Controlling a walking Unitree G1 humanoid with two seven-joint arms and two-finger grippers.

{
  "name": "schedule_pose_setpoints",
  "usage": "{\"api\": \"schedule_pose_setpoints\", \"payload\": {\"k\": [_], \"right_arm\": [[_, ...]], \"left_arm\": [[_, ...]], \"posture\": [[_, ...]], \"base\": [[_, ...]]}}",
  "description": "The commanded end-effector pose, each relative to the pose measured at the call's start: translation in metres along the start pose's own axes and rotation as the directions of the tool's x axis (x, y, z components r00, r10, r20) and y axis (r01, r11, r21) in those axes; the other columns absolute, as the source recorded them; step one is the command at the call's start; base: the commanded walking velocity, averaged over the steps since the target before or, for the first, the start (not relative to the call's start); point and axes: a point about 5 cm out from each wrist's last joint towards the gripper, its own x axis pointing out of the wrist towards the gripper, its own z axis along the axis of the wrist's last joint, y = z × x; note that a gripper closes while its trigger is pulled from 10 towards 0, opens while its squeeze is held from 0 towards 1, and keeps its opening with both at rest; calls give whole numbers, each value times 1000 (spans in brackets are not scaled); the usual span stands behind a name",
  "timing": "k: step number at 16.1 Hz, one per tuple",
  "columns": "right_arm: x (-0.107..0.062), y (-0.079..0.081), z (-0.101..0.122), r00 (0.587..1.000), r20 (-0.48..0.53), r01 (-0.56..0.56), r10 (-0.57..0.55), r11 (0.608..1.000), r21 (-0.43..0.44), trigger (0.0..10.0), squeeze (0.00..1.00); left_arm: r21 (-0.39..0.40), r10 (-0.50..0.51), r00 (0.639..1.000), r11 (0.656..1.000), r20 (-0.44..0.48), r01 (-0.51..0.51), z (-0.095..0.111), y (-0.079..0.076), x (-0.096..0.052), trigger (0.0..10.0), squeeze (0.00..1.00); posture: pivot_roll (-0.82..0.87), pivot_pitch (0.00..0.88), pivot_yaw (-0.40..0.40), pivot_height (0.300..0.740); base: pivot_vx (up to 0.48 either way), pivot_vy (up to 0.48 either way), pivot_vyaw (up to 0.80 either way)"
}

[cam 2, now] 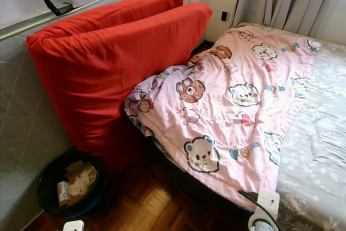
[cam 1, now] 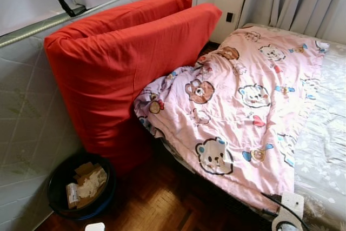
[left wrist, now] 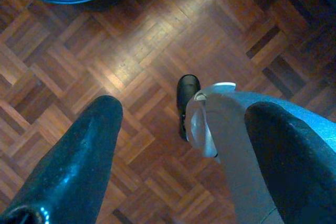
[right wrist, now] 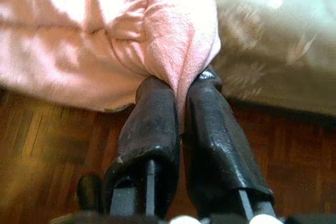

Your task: Clean up the room

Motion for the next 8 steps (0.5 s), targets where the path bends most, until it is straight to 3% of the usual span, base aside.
{"api": "schedule_pose_setpoints", "payload": {"k": [1,4,6,8], "right_arm": [[2,-8,13,994,100,56,-55,998,-6,10000,0],[1,-19,34,951,256,177,-172,984,4,10000,0],[0,-20,34,942,274,201,-193,980,-2,10000,0],[-1,-13,23,965,211,166,-155,986,-35,10000,0]], "left_arm": [[12,8,1000,1000,-20,-8,-4,4,-1,10000,0],[14,6,1000,1000,-20,-6,-4,4,-1,10000,0],[22,4,1000,1000,-23,-3,-4,4,-1,10000,0],[20,4,1000,1000,-23,-4,-4,4,-1,10000,0]], "posture": [[0,42,8,740],[-2,42,5,740],[4,40,4,740],[1,37,3,740]], "base": [[0,0,0],[0,0,0],[0,0,0],[0,0,0]]}}
